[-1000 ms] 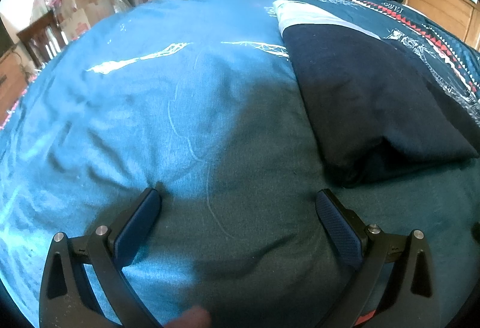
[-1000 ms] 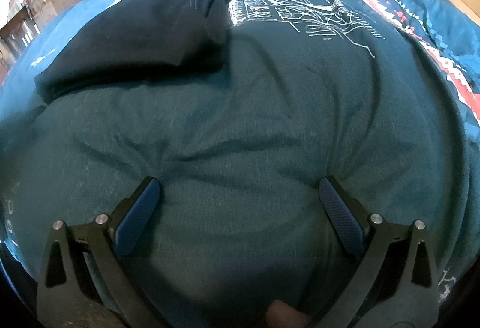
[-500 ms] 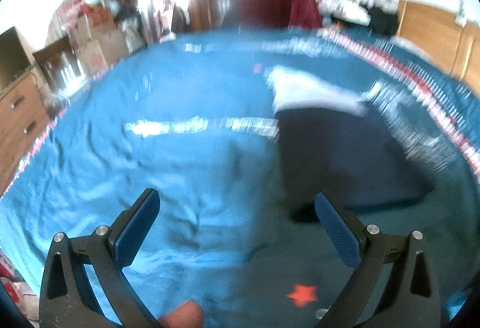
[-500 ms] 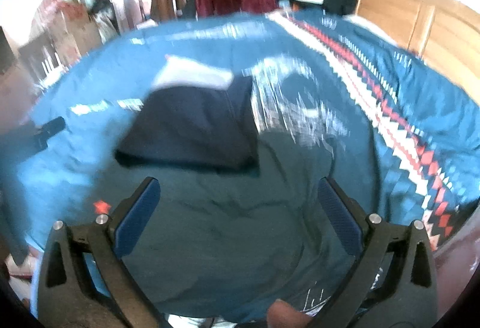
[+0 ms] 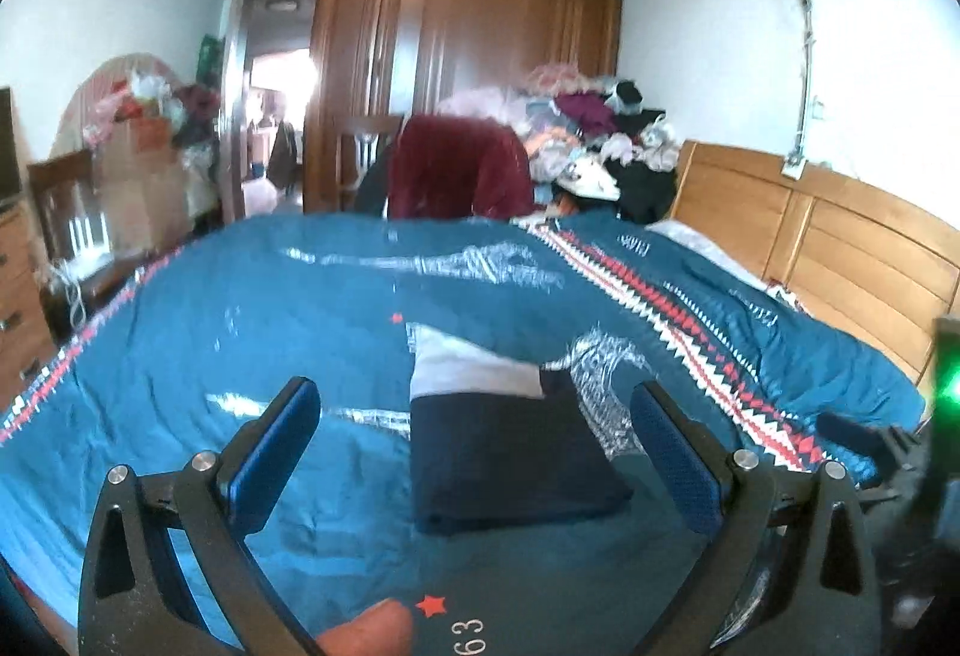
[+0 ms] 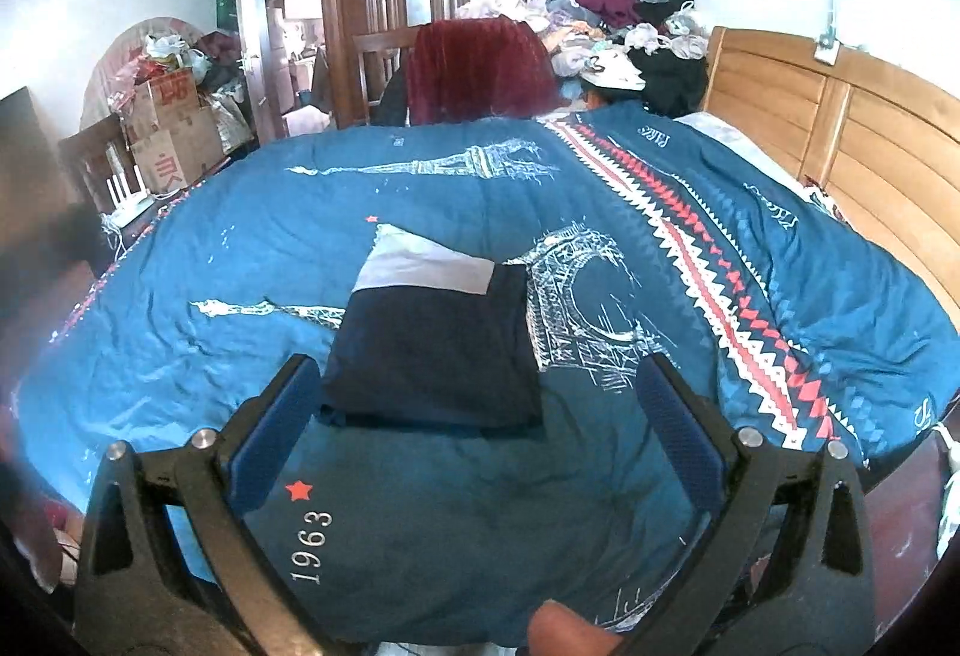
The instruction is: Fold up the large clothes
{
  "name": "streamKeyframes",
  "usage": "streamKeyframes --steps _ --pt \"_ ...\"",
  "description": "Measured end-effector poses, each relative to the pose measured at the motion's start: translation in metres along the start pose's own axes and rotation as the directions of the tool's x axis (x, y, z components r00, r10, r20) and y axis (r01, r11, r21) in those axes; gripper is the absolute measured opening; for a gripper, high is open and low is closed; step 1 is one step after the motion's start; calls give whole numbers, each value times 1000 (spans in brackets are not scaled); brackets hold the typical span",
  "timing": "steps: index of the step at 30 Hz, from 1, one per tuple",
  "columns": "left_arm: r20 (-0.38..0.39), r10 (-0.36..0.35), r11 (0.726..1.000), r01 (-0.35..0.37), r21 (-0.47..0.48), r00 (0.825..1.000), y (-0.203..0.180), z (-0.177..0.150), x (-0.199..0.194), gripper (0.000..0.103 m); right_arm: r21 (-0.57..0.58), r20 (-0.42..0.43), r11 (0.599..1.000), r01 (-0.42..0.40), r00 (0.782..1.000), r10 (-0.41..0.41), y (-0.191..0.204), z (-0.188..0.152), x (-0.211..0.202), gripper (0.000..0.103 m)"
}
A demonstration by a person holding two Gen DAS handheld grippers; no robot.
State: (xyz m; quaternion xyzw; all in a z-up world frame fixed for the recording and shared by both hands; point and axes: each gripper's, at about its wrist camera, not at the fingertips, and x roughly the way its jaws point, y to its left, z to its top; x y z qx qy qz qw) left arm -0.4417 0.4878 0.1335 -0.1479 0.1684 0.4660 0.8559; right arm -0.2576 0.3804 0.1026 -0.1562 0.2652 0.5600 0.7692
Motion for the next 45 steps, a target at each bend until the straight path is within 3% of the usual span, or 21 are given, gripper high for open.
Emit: streamKeyframes --steps 5,10,16,45 --pt "-14 -21 1000 21 -19 1000 2 13 -9 103 -6 -4 1000 21 1000 -21 8 6 -1 103" --pt "-42 67 998 -67 11 997 5 9 -5 103 -14 -29 999 29 999 -29 14 6 -2 103" --pt "-58 110 994 -110 6 992 13 4 -1 103 -19 -53 999 42 998 -43 14 4 -3 103" --pt "-97 71 997 -67 43 993 7 1 18 103 -13 -74 999 49 996 -50 6 7 7 103"
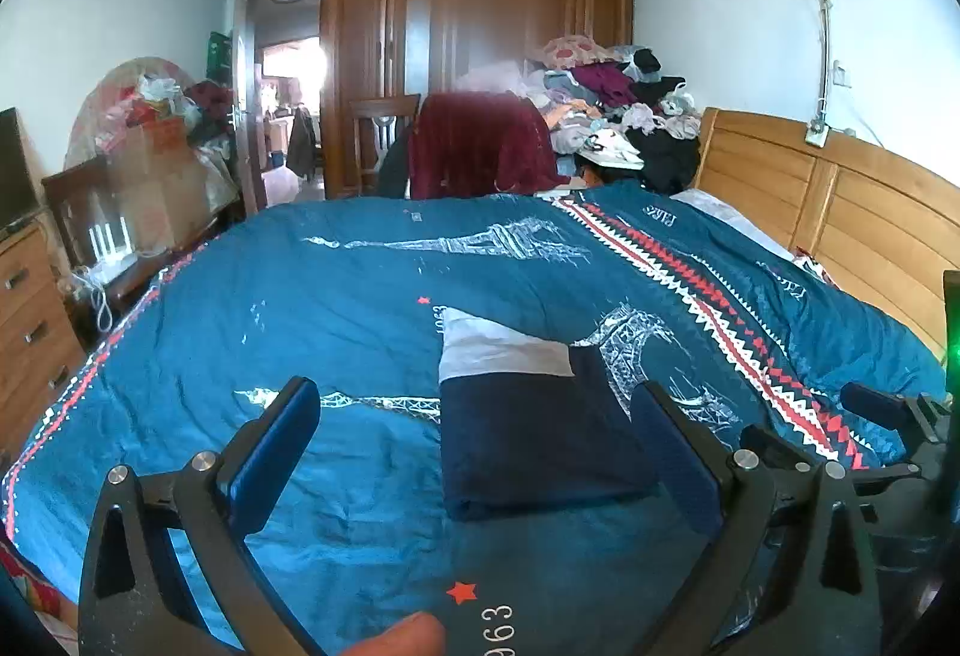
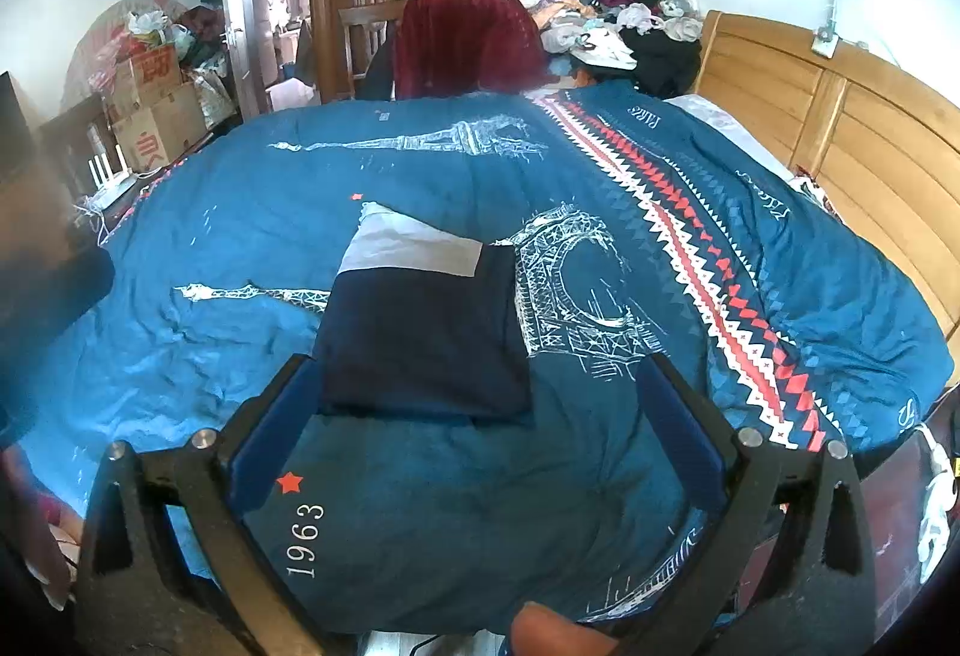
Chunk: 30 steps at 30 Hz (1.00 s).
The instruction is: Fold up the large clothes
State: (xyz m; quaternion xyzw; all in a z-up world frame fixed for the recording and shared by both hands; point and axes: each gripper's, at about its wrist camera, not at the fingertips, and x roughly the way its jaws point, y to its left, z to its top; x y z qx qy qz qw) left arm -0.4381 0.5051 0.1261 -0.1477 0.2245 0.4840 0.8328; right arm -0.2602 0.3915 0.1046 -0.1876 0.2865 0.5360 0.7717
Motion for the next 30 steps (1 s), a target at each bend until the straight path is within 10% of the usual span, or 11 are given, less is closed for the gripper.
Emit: streamKeyframes --steps 30 --pt "2 -9 1000 9 -7 1000 -8 -2 1 103 4 8 1000 -17 1000 17 2 -3 -9 103"
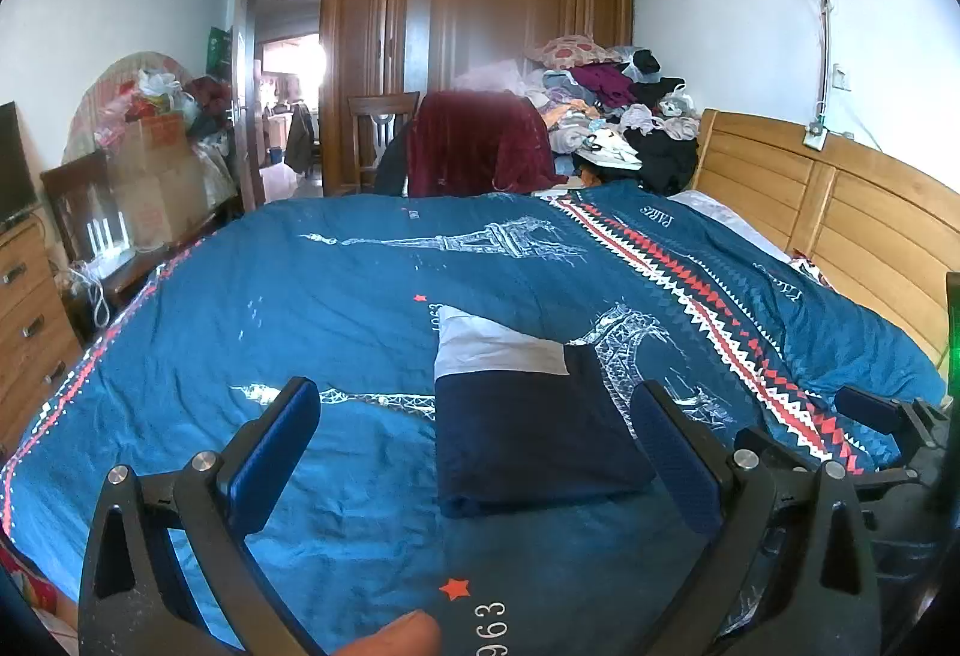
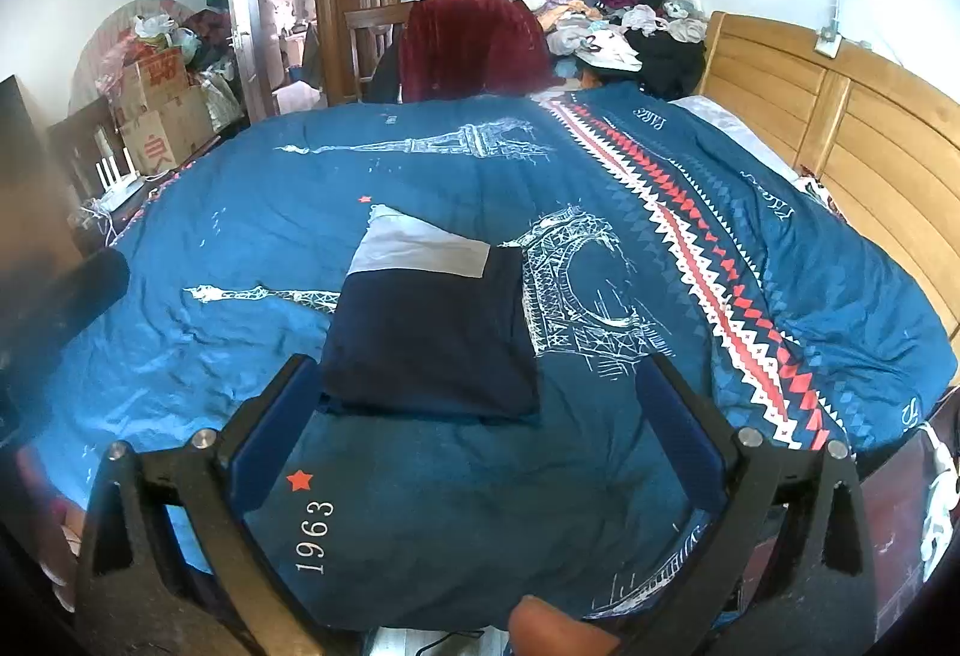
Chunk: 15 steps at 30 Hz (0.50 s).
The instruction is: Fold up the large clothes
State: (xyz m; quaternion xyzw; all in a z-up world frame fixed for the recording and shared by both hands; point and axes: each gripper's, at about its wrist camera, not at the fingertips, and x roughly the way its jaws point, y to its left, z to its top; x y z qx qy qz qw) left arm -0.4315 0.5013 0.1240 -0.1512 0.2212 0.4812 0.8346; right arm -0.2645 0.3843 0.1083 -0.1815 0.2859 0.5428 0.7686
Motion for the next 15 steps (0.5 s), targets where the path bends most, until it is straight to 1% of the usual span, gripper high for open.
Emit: streamKeyframes --steps 8,15 --pt "12 -11 1000 11 5 1000 -6 -2 -7 103 14 8 1000 9 1000 -9 -3 0 -5 103" --pt "16 -6 1000 6 7 1000 -7 -2 -8 103 17 11 1000 15 1000 -15 -4 1 -5 103"
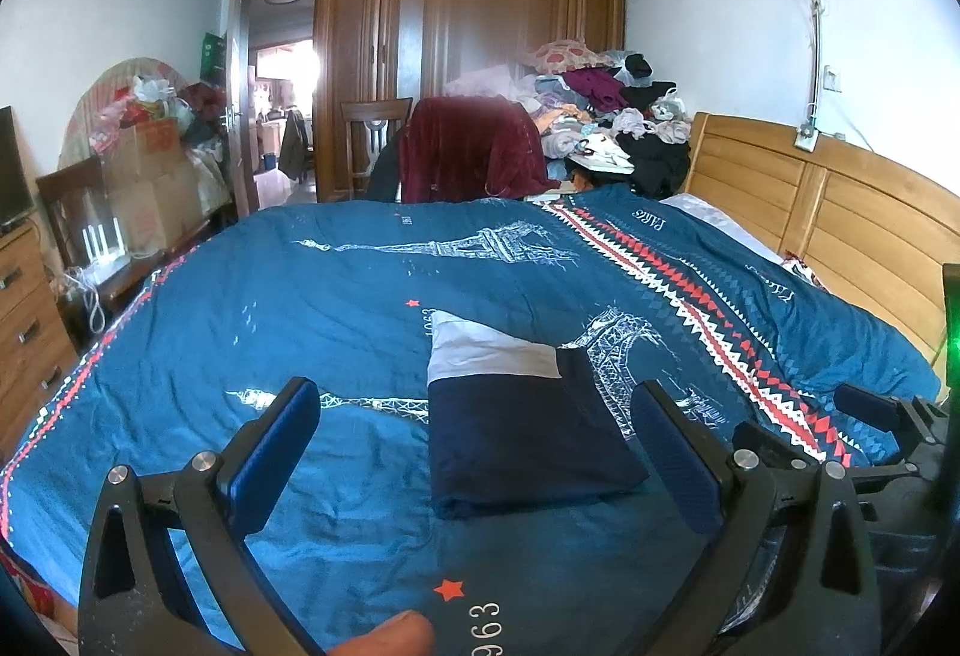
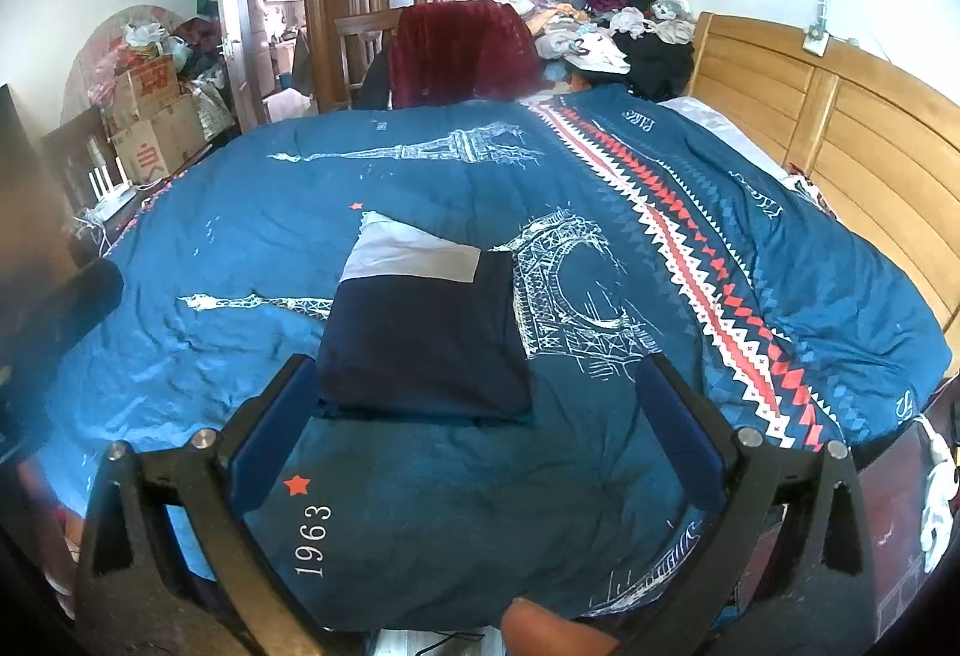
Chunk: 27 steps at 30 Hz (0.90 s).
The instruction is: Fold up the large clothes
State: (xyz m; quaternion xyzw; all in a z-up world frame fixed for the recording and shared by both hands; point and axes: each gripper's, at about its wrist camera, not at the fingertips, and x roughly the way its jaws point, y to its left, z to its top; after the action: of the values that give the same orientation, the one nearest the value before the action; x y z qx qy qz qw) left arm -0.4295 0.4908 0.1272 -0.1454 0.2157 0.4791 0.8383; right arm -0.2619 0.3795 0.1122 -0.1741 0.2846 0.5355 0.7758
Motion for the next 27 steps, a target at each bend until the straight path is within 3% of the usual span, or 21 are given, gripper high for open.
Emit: streamKeyframes --steps 27 --pt "-25 19 1000 -19 -20 1000 11 -4 13 103 -5 -25 1000 -5 1000 5 3 1 13 103"
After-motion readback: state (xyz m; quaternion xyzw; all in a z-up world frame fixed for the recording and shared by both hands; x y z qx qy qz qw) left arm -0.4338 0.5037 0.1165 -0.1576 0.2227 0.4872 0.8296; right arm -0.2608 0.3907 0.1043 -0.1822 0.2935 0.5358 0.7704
